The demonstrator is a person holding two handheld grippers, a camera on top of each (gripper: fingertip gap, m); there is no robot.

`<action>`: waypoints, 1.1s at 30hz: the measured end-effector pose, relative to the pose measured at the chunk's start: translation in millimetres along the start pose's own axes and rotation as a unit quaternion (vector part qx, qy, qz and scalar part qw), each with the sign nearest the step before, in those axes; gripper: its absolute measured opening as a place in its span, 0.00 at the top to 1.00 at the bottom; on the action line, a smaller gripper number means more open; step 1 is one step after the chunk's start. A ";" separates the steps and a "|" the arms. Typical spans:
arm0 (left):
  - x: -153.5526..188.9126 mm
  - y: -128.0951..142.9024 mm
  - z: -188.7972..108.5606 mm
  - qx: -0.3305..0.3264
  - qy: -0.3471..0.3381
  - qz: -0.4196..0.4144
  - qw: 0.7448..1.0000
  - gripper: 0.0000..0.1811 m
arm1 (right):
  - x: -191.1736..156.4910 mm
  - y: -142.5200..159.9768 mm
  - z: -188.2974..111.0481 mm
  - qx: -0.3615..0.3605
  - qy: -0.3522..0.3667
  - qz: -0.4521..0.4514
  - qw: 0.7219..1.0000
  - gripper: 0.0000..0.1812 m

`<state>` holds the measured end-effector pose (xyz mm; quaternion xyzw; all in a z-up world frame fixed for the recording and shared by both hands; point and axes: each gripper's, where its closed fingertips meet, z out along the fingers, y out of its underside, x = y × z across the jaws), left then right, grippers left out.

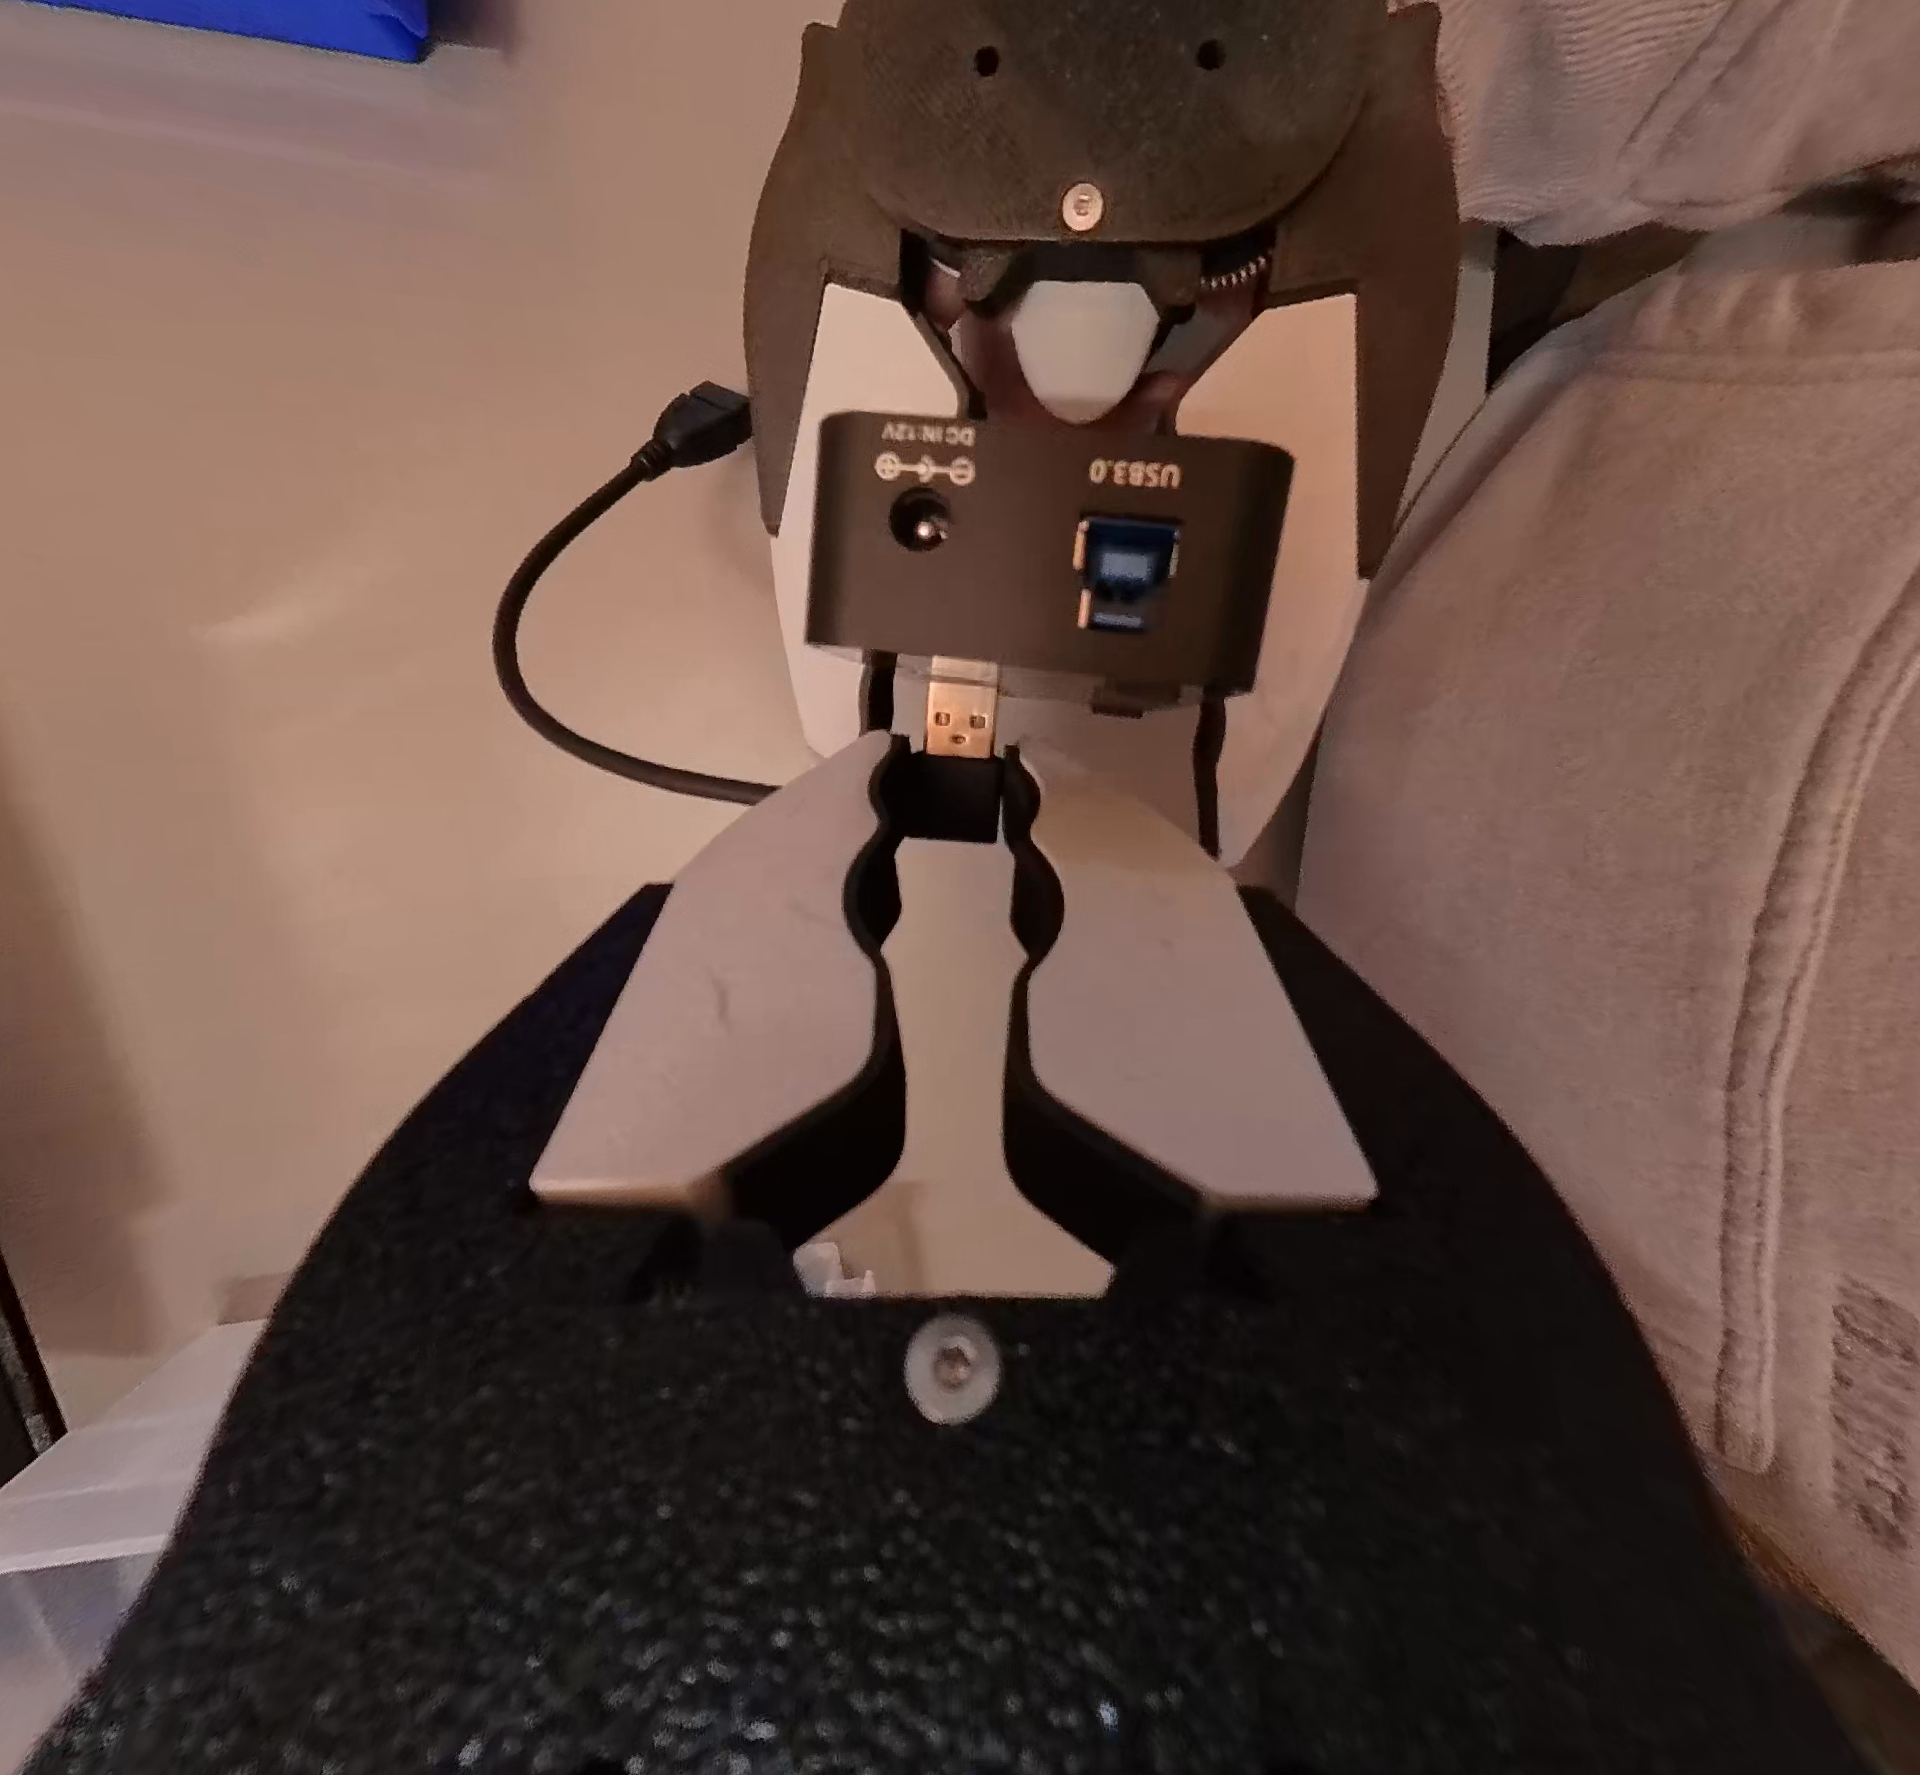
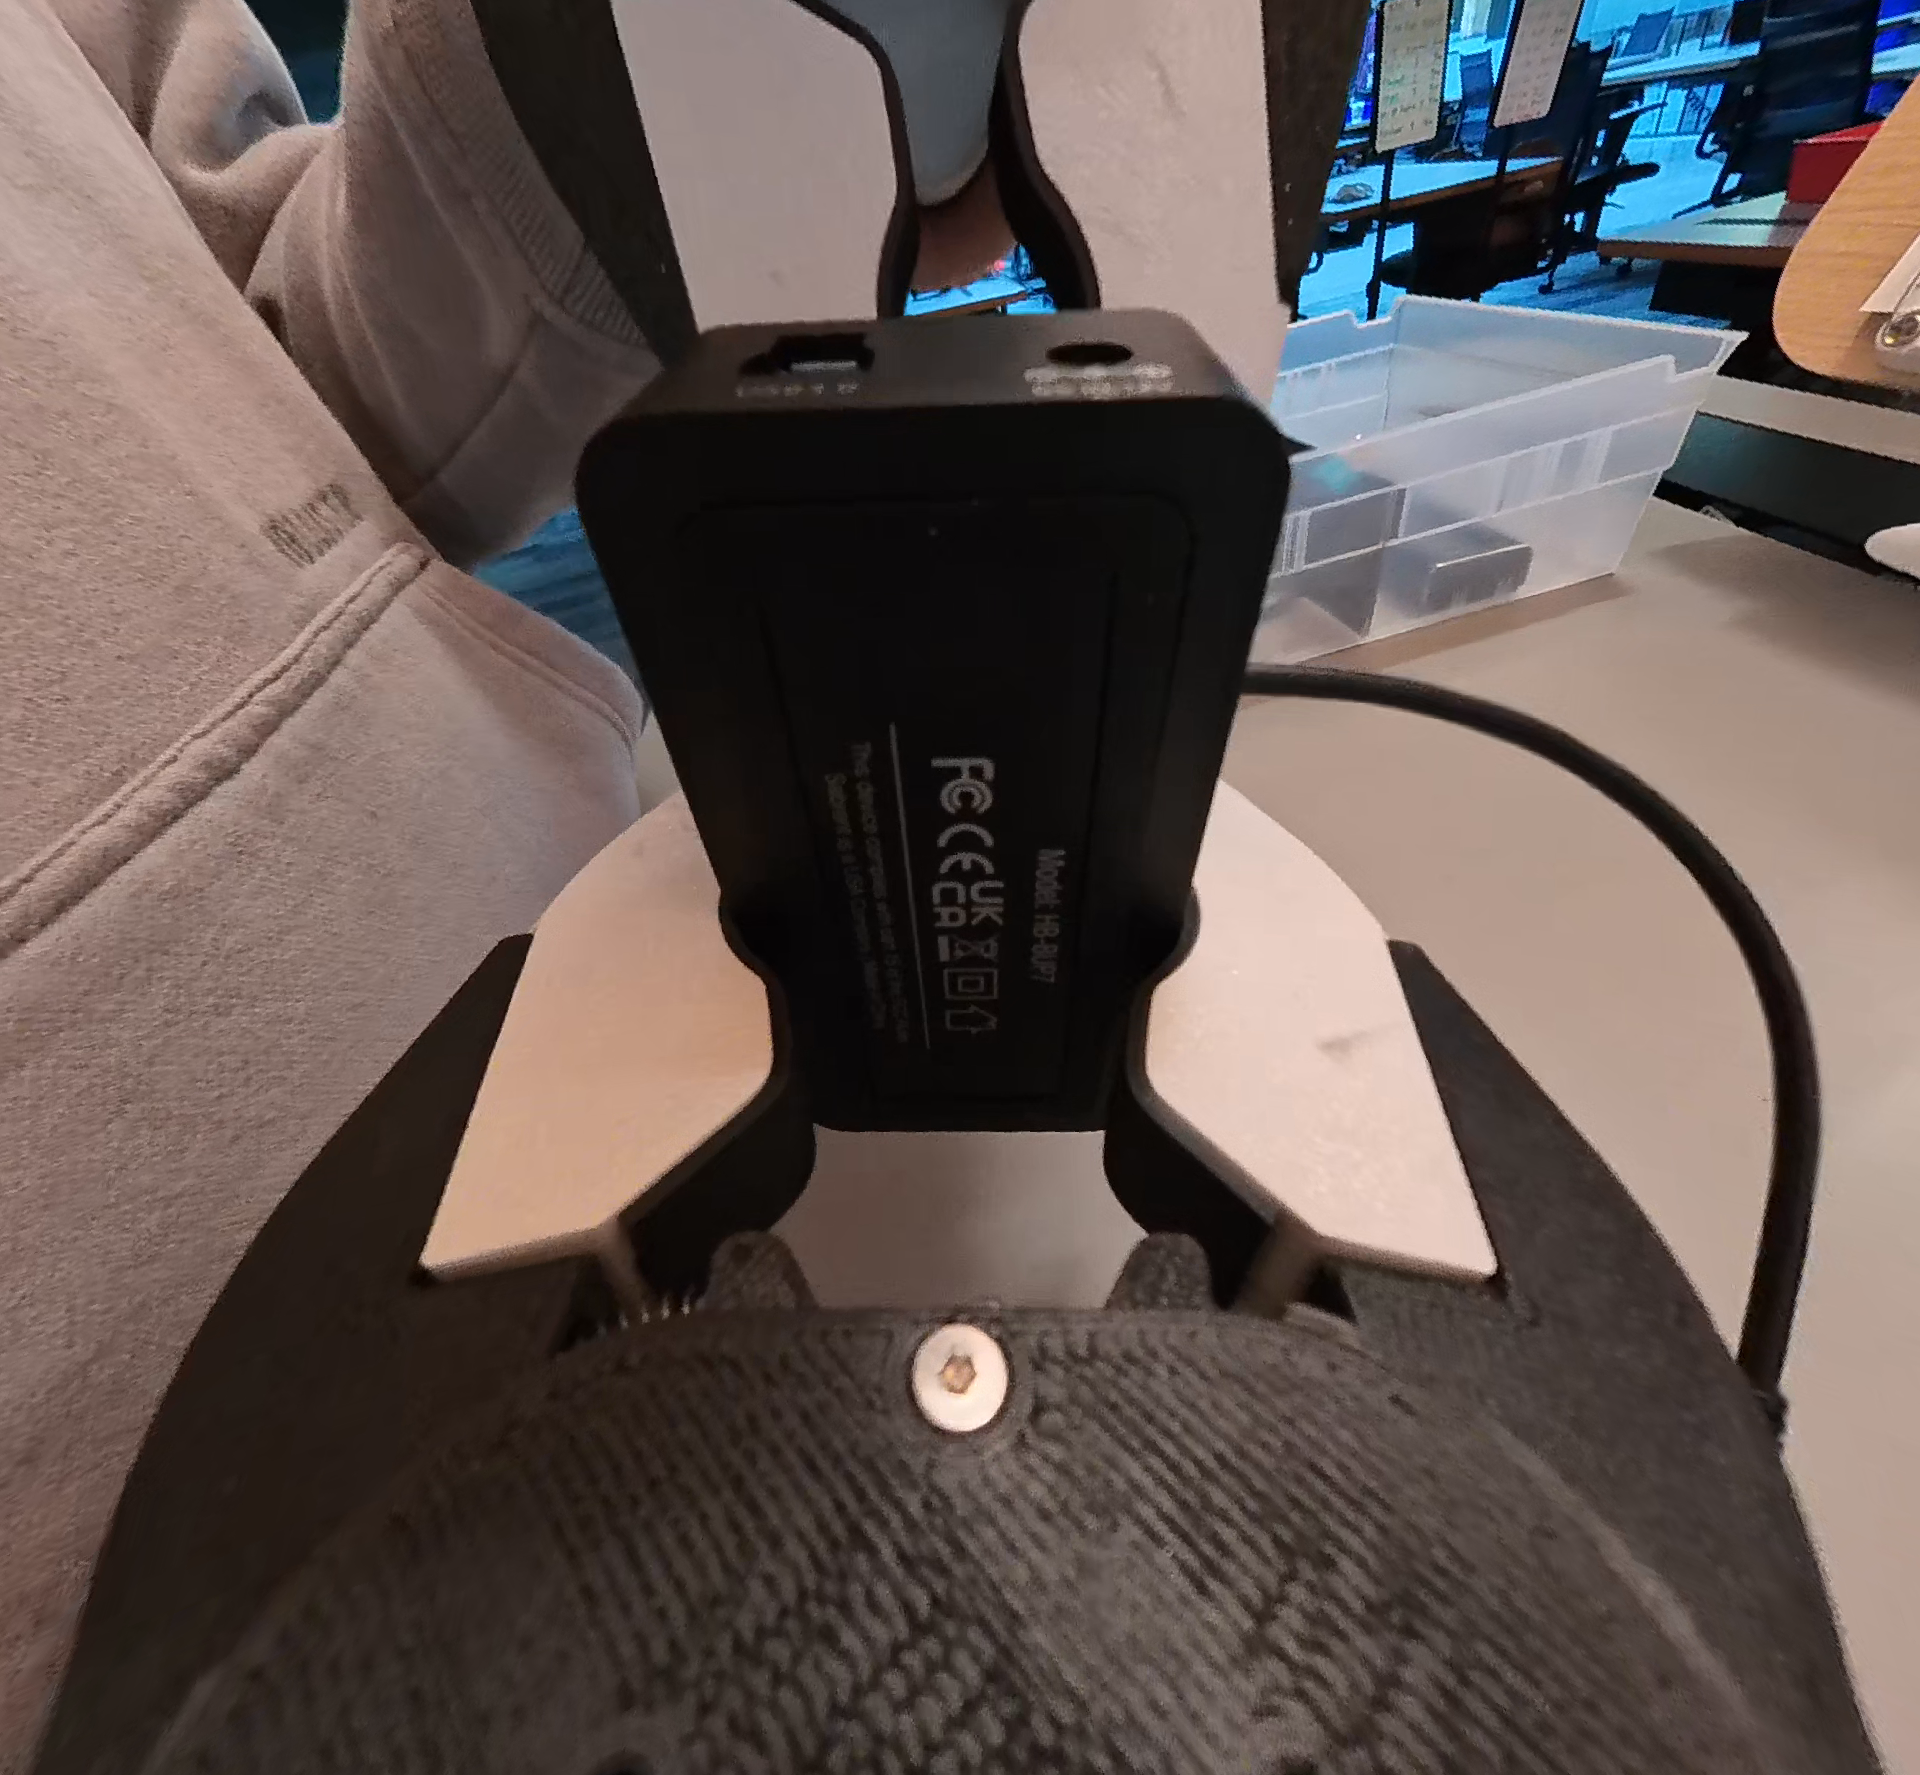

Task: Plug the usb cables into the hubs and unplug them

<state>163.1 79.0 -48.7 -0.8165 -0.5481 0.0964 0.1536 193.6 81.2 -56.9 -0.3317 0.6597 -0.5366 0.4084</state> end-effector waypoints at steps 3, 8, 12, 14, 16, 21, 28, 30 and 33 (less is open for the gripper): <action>2.2 1.9 3.8 -0.007 0.001 0.001 1.000 0.91 | -3.1 -5.7 -1.1 0.020 -0.005 0.004 1.000 0.61; 2.8 -0.3 3.0 -0.002 0.004 0.002 1.000 0.91 | -2.8 -4.0 -2.3 0.018 -0.008 0.005 1.000 0.61; 0.4 -1.6 0.8 -0.003 0.003 0.006 1.000 0.91 | -1.0 -7.2 -3.0 0.021 -0.010 0.004 1.000 0.61; 0.6 -2.3 1.2 0.000 0.008 0.003 1.000 0.91 | -1.2 -10.5 -2.5 0.025 -0.010 0.002 1.000 0.61; 1.1 -2.5 1.6 -0.004 0.003 0.006 1.000 0.91 | -0.3 -7.3 -0.3 0.008 -0.004 -0.008 1.000 0.61; 0.1 -8.2 -0.3 0.042 0.008 -0.017 0.999 0.91 | 0.7 -12.7 -2.8 0.021 -0.003 0.004 1.000 0.61; -3.7 -12.0 -8.2 0.132 -0.005 -0.034 0.991 0.91 | 4.0 -20.8 -3.0 0.047 0.009 0.001 0.999 0.61; -12.2 -15.6 -21.4 0.176 -0.026 -0.073 0.981 0.85 | 7.0 -24.6 -4.8 0.051 0.022 -0.010 0.998 0.61; -30.1 -11.4 -49.1 0.259 -0.054 -0.172 0.949 0.81 | 10.3 -28.6 -10.0 0.052 0.040 -0.027 0.997 0.61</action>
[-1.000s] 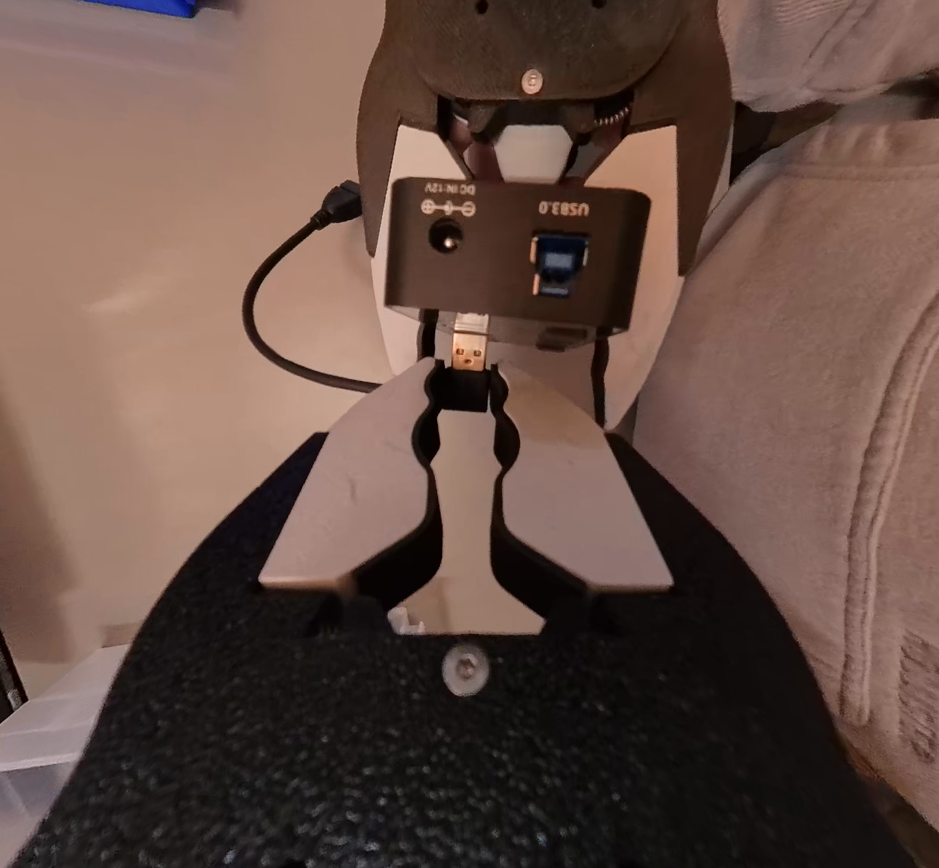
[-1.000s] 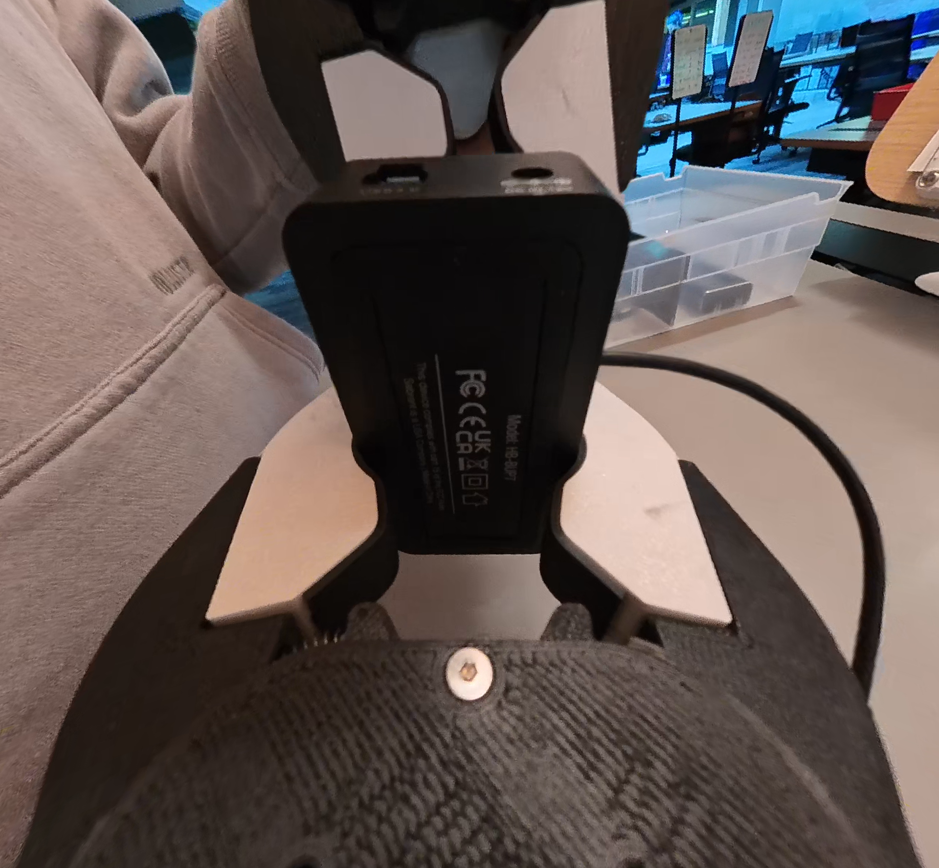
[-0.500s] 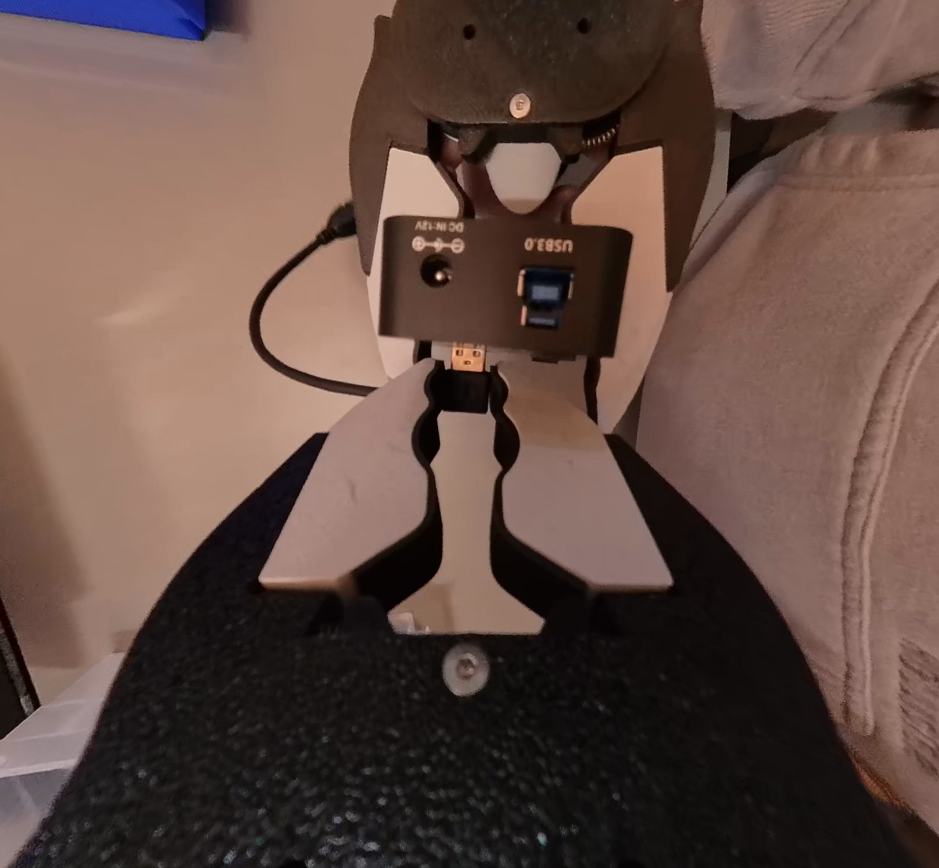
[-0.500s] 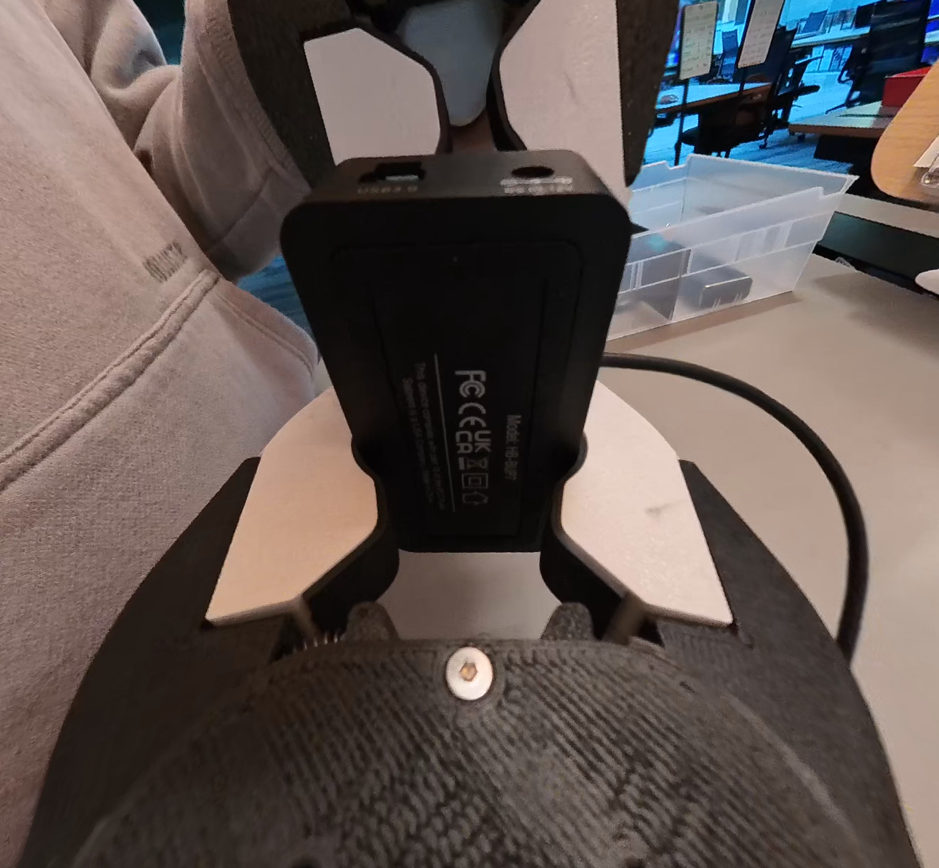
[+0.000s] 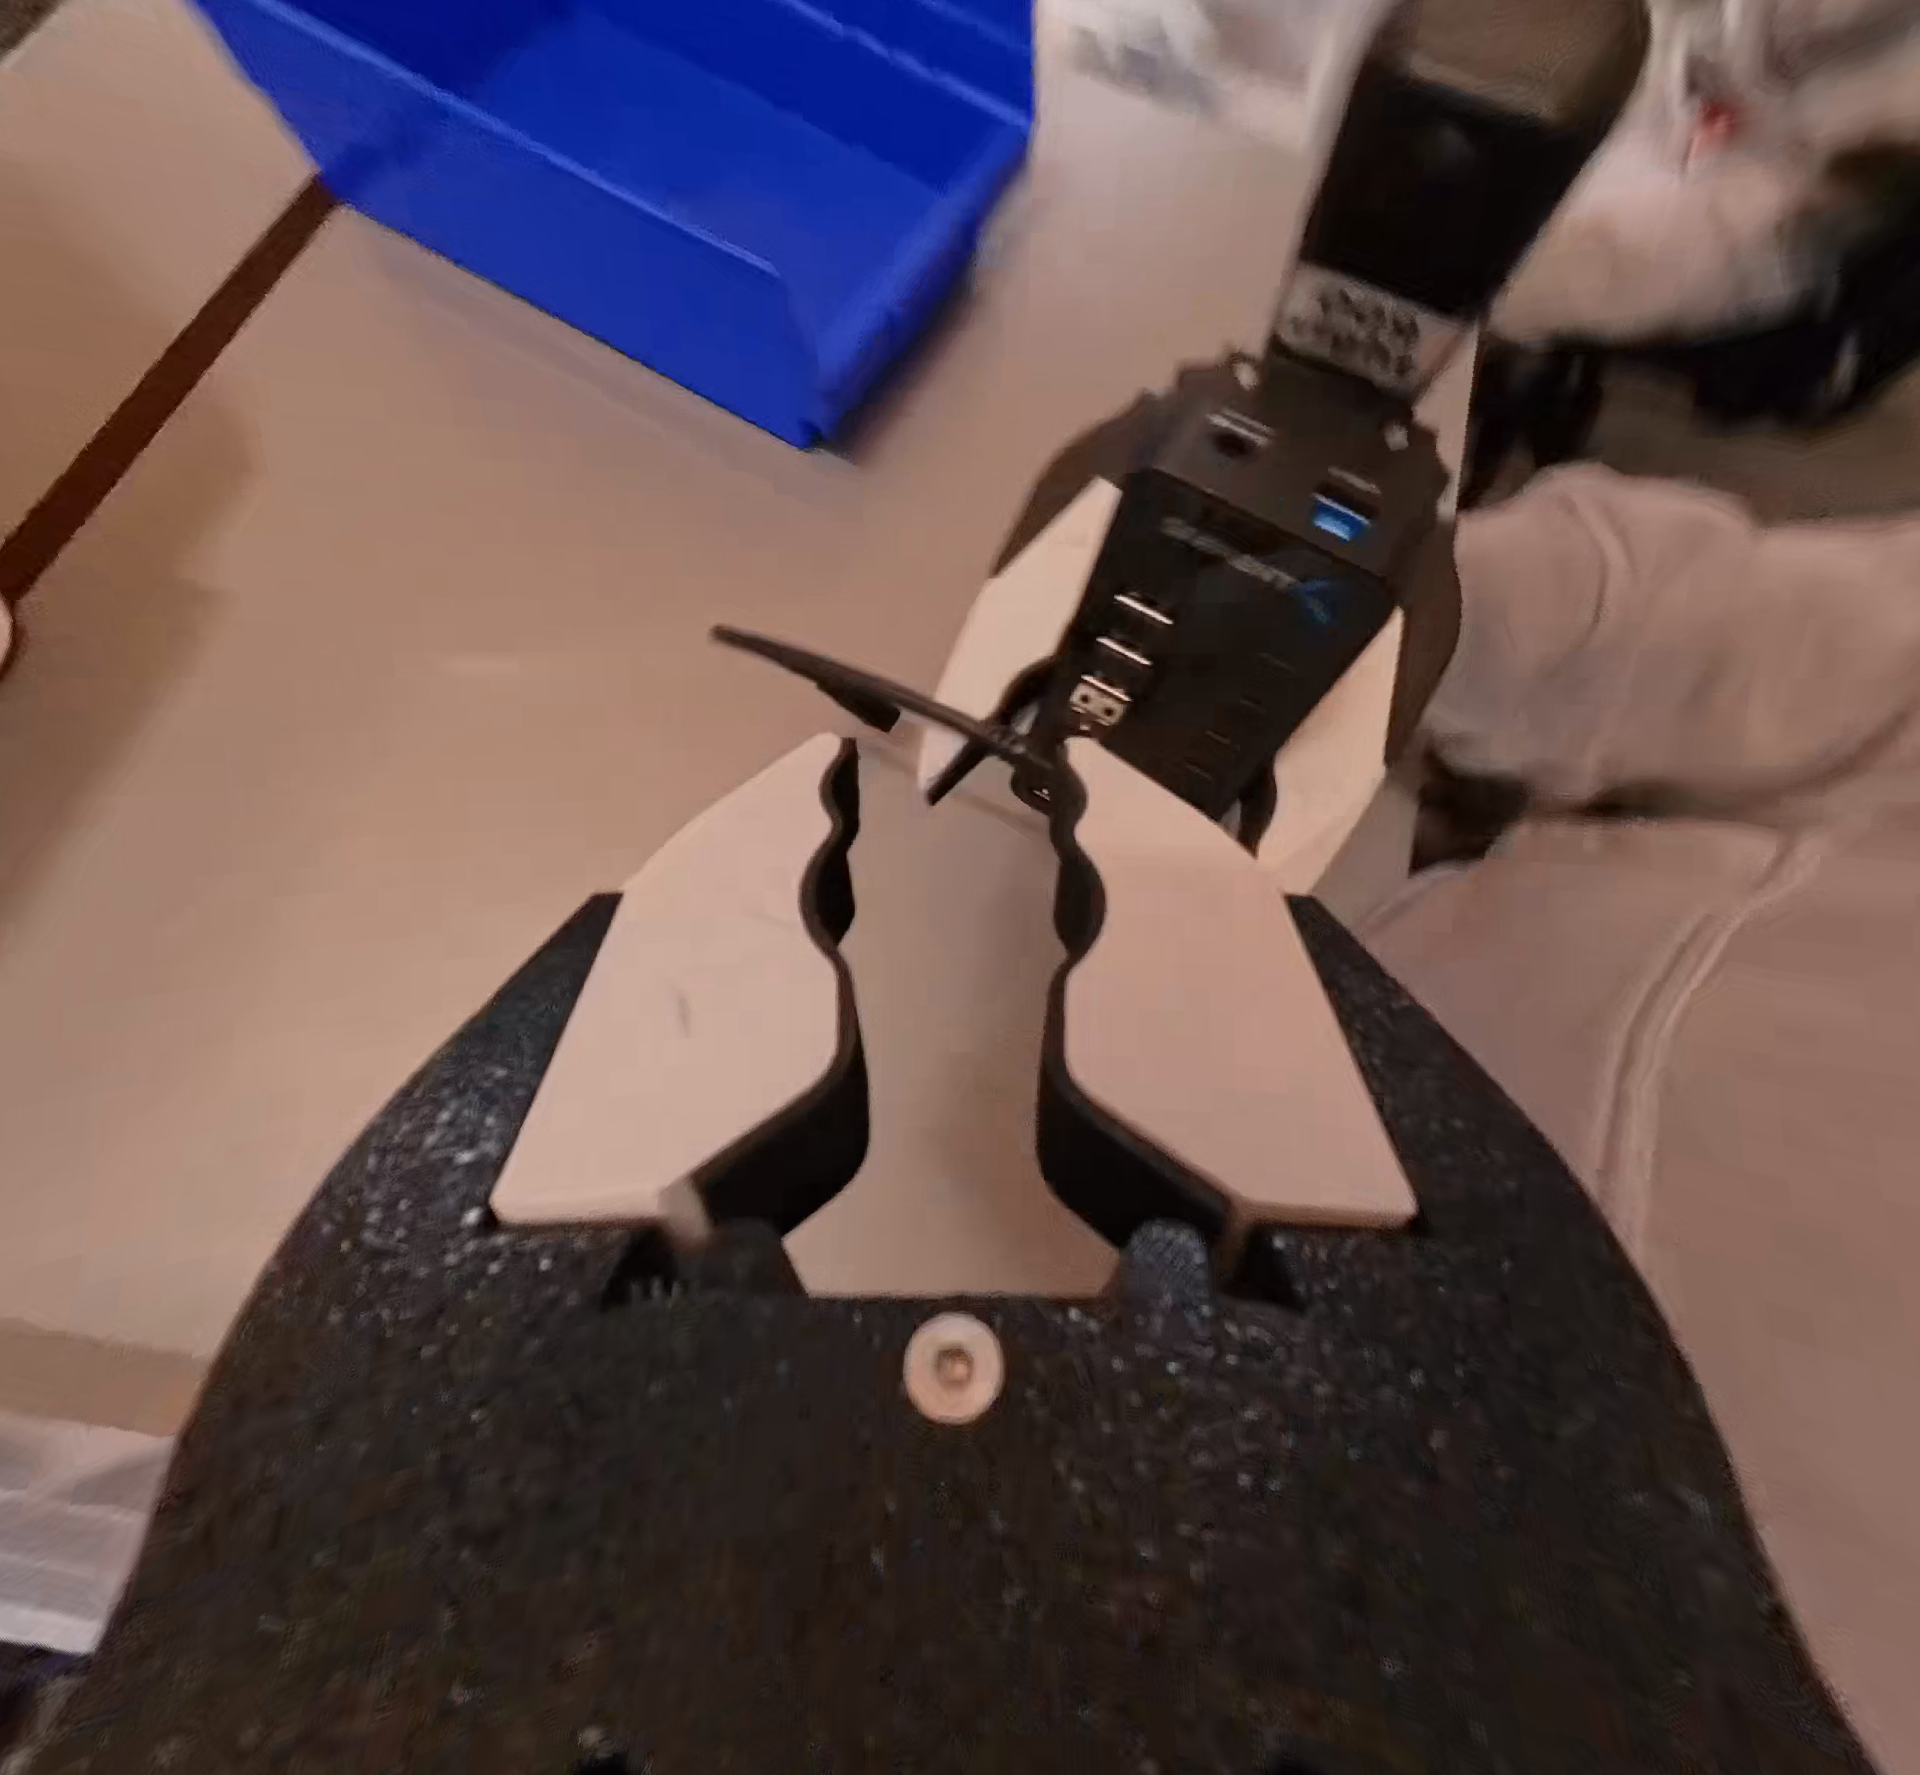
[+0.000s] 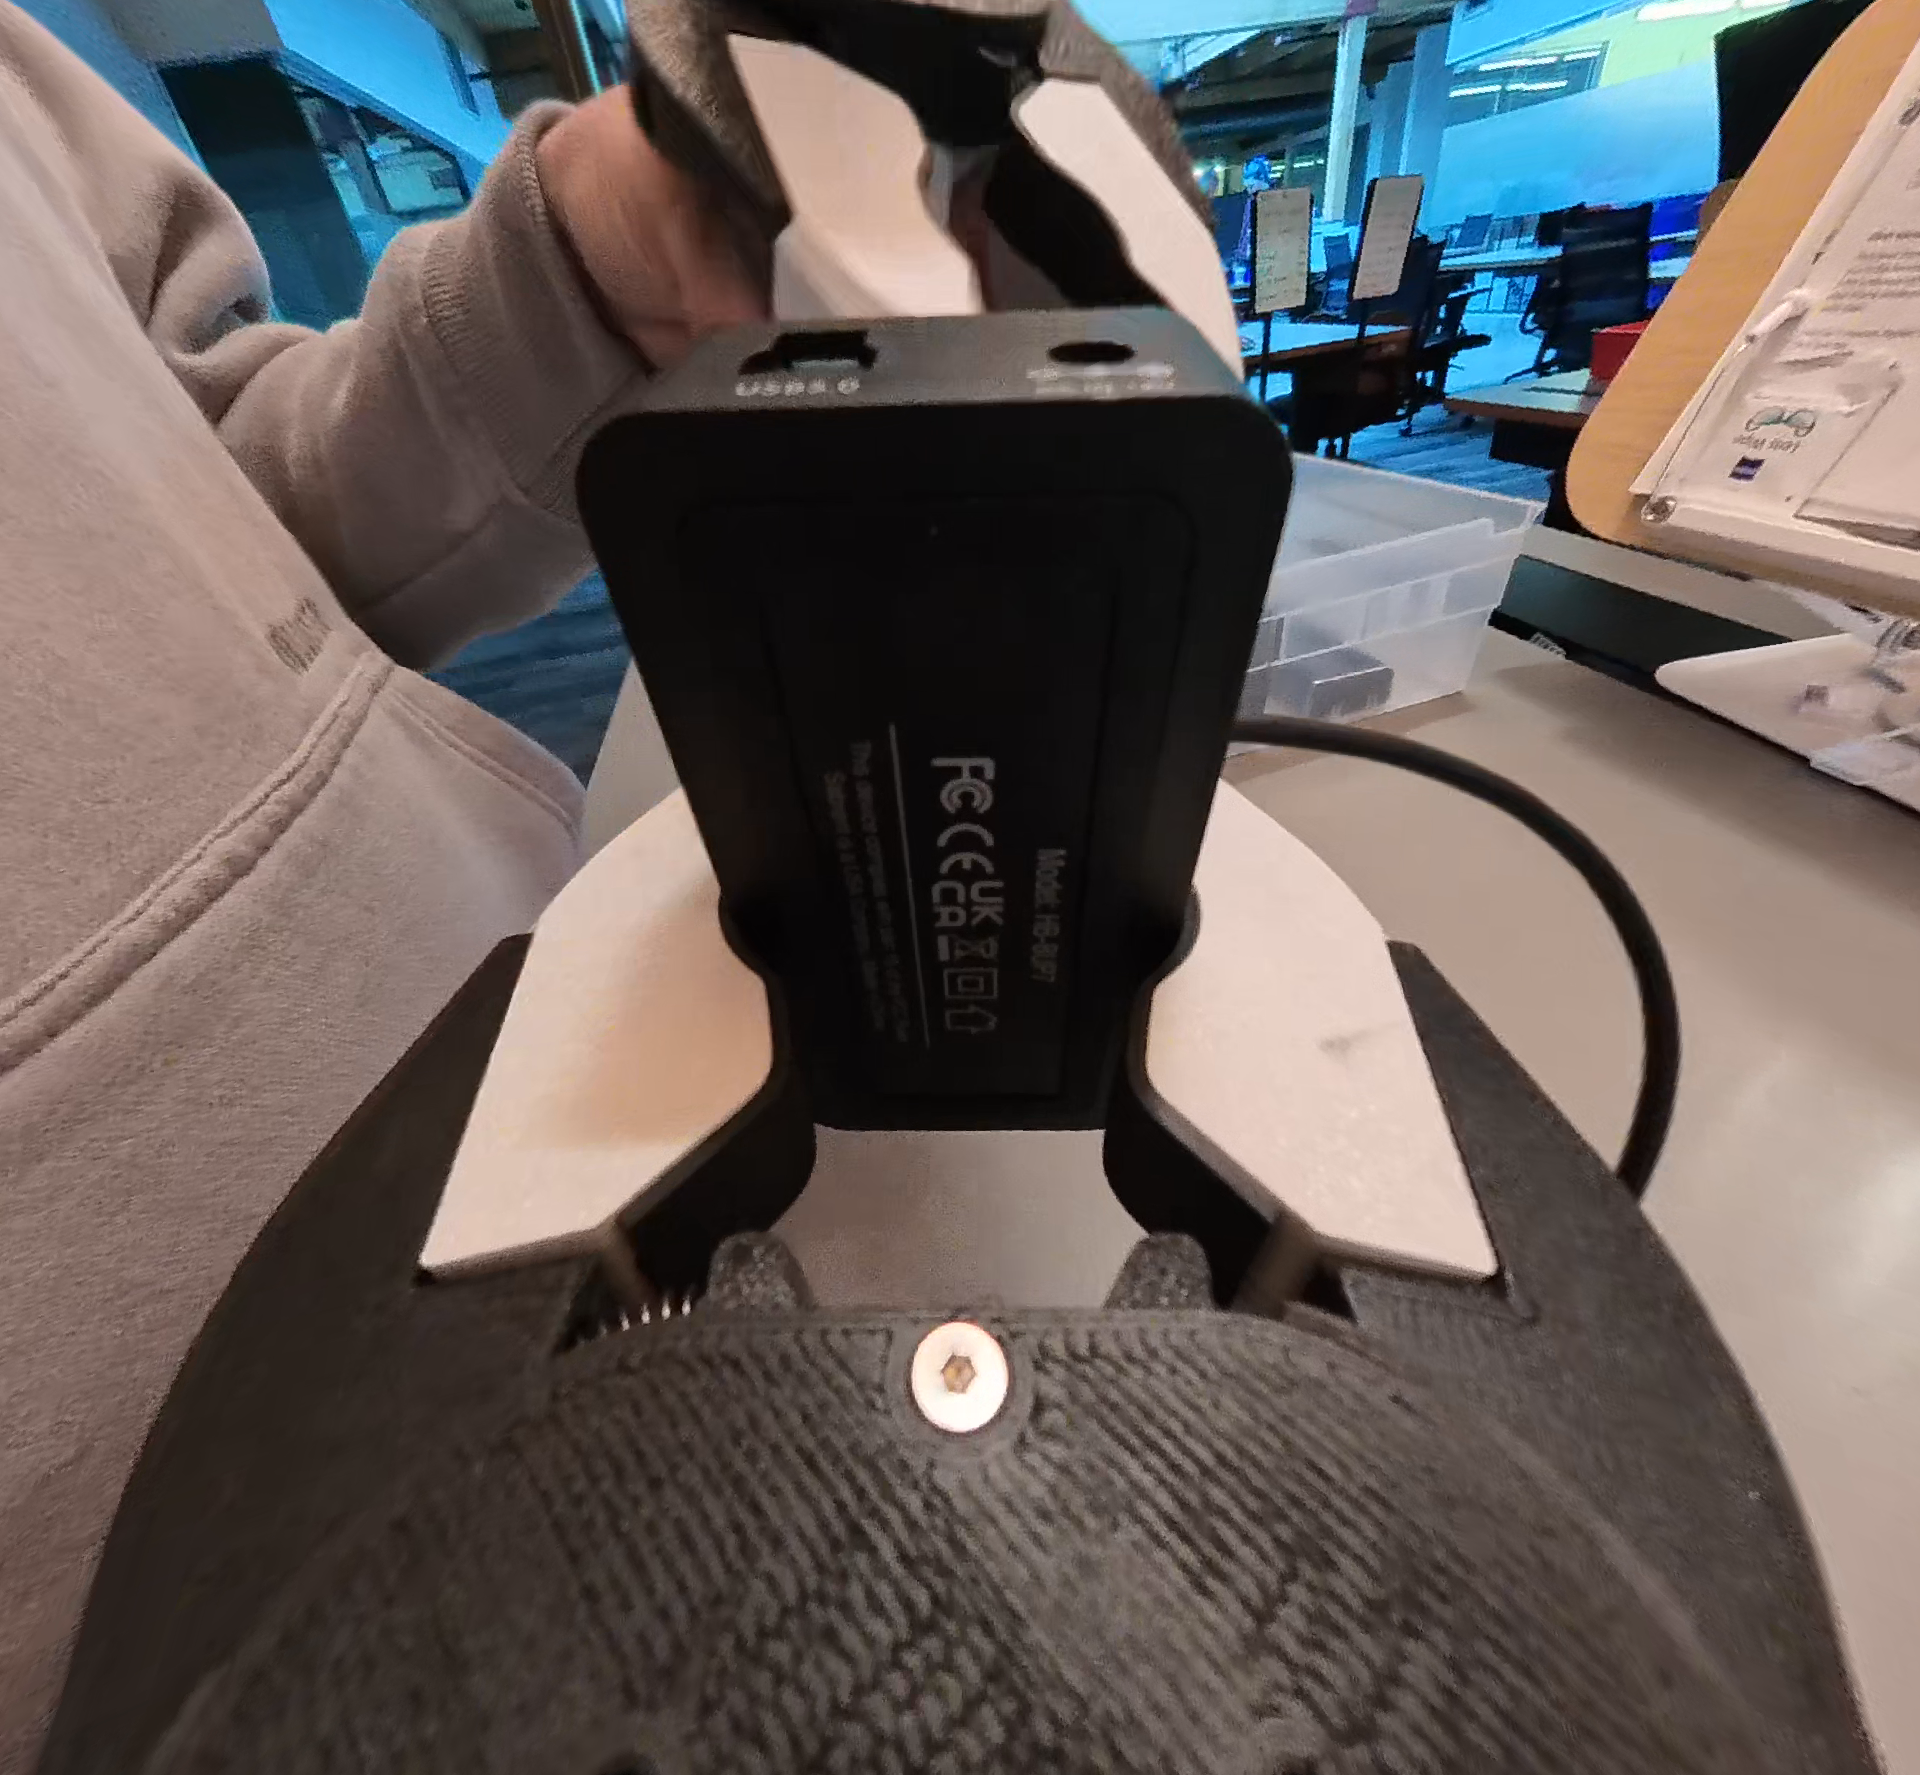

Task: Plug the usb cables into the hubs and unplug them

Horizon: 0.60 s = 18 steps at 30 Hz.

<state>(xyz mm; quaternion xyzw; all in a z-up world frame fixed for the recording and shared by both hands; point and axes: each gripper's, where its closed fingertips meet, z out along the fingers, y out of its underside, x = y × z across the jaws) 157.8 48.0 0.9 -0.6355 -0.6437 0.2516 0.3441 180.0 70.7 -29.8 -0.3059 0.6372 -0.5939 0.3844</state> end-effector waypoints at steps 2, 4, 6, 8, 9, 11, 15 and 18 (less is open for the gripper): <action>-8.3 0.1 -11.7 0.052 0.008 -0.092 0.994 0.81 | 3.9 -0.4 -2.3 -0.003 0.015 -0.011 1.000 0.61; -6.6 11.5 -11.4 0.072 0.065 -0.192 0.977 0.80 | 4.6 2.7 -2.1 -0.018 0.022 -0.026 0.999 0.61; 1.3 27.0 -3.0 0.060 0.144 -0.287 0.945 0.80 | 3.4 4.7 0.2 -0.028 0.022 -0.037 0.999 0.61; 9.5 28.2 2.1 0.079 0.215 -0.351 0.908 0.85 | 2.5 6.7 3.4 -0.036 0.022 -0.047 0.998 0.61; 11.7 26.8 4.0 0.090 0.239 -0.367 0.894 0.87 | 1.2 8.7 5.3 -0.044 0.018 -0.050 0.998 0.61; 15.8 22.2 7.2 0.101 0.278 -0.388 0.873 0.87 | 0.8 14.4 8.5 -0.062 0.020 -0.063 0.996 0.61; 19.3 29.5 20.3 0.063 0.291 -0.393 0.870 0.94 | 1.2 17.2 10.5 -0.076 0.024 -0.073 0.994 0.61; 19.6 28.4 23.2 0.063 0.307 -0.411 0.856 0.95 | 3.1 19.5 8.1 -0.085 0.032 -0.078 0.993 0.61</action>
